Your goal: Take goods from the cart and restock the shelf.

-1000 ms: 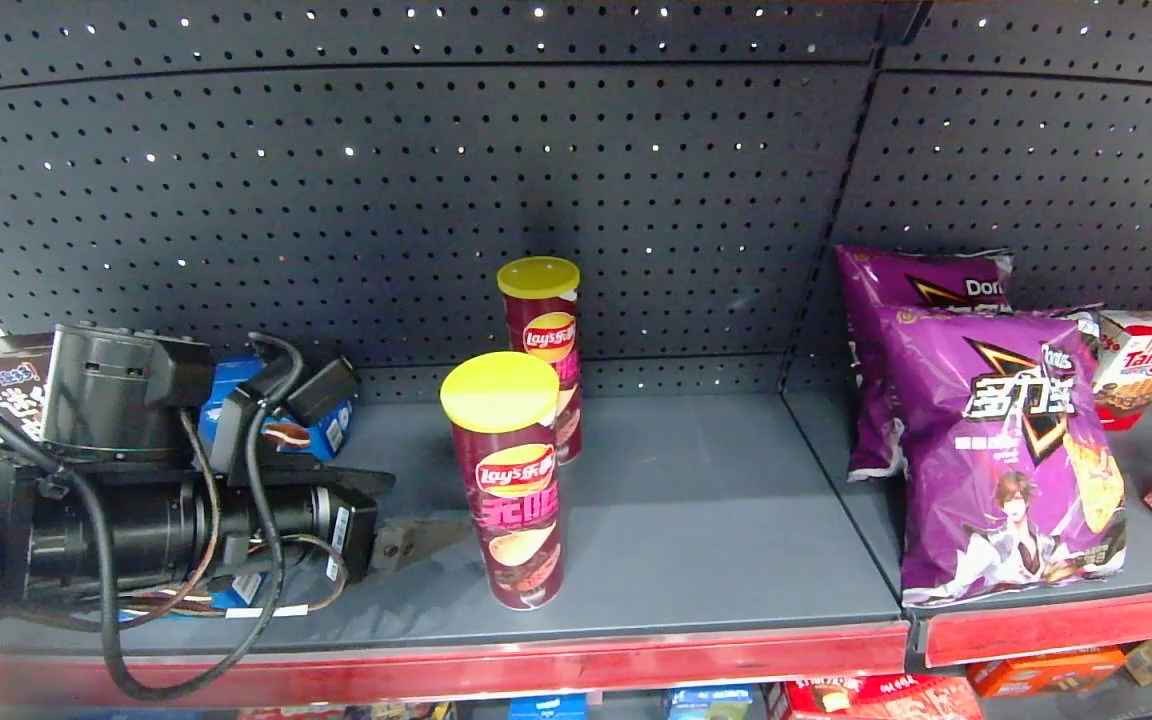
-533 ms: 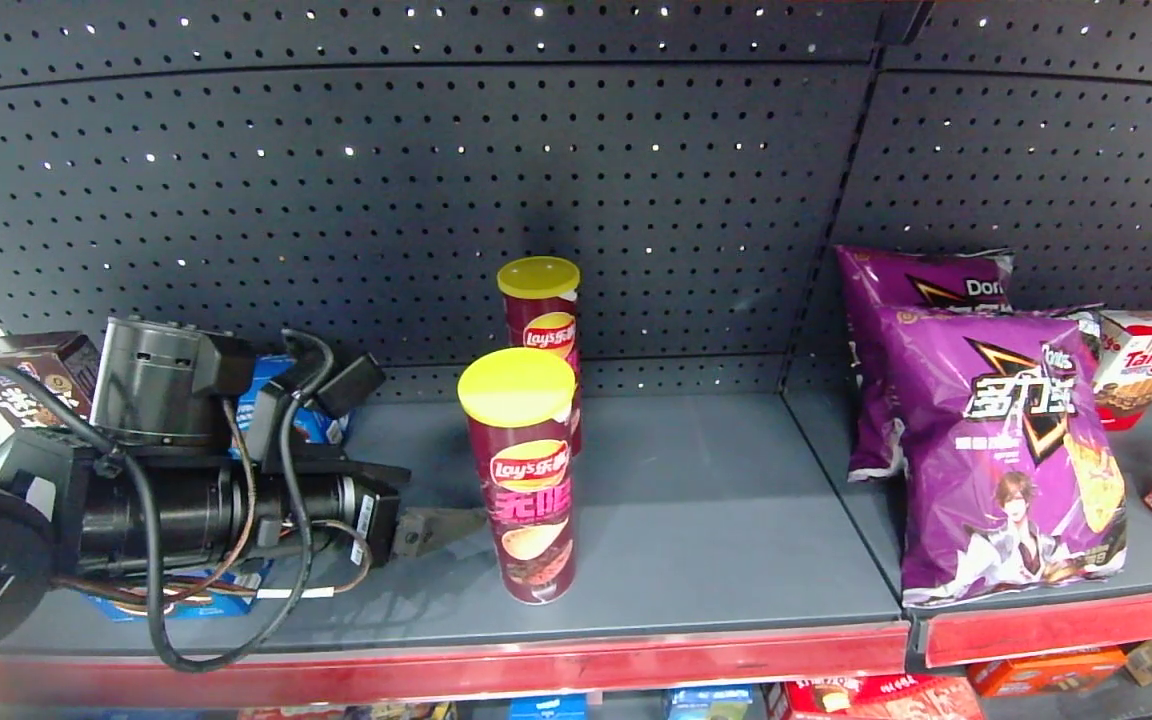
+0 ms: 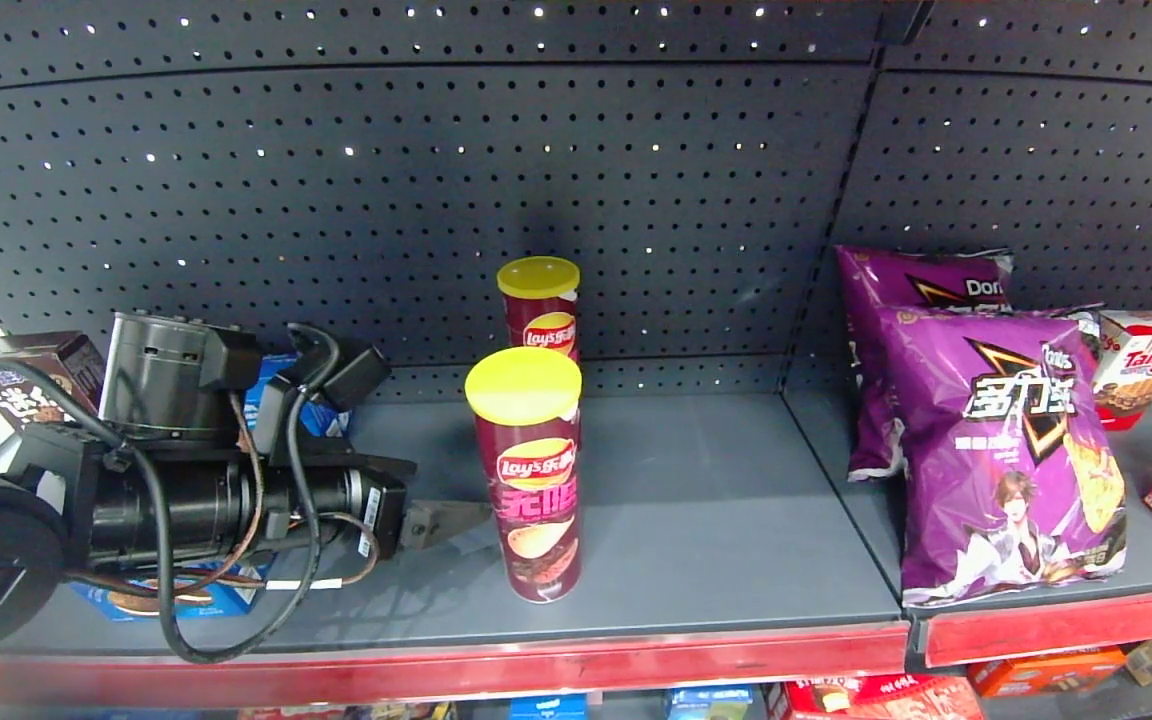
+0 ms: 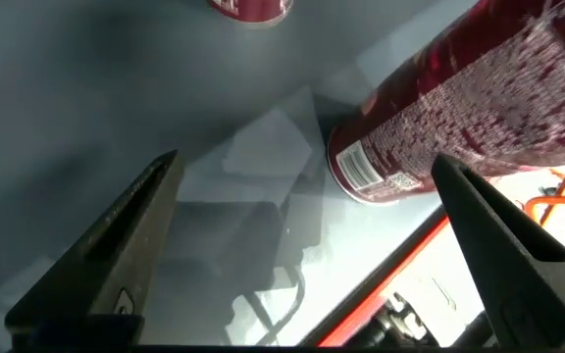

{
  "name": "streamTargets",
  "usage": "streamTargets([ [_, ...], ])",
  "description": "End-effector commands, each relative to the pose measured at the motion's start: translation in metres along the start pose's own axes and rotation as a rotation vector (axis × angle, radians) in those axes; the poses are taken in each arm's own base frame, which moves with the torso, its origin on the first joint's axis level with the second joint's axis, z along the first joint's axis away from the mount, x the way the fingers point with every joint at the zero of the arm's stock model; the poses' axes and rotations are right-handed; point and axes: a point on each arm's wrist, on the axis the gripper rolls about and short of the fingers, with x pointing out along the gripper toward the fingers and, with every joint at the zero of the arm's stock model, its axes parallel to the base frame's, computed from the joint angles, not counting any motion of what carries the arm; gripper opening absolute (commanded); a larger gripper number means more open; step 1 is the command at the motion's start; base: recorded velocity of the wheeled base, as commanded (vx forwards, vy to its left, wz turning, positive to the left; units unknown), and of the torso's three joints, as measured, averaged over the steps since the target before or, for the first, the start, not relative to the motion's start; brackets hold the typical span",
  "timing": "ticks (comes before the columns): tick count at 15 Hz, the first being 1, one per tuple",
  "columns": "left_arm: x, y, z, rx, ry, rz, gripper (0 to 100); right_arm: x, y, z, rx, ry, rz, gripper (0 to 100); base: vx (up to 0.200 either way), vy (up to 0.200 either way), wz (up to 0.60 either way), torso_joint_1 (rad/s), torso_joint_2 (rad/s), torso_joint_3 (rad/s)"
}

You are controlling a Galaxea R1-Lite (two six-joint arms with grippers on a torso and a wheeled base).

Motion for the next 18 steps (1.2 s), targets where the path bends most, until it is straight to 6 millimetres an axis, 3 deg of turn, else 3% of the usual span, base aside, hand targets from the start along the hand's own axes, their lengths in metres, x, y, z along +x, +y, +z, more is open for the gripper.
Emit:
streamTargets([
  [1,0.0022,-0.0001,0.0008,0.001,0.0,-0.003,100,-0.0005,-0.0005,-0.0024,-0.004,0.003,-0.003,100,0.0,0.0,0.0,0.0,0.0,0.0],
  [18,0.0105,-0.0028,0.0071,0.013,-0.004,-0.018,100,-0.0031,-0.0034,-0.0087,-0.01,0.005,-0.015,100,0.0,0.0,0.0,0.0,0.0,0.0],
])
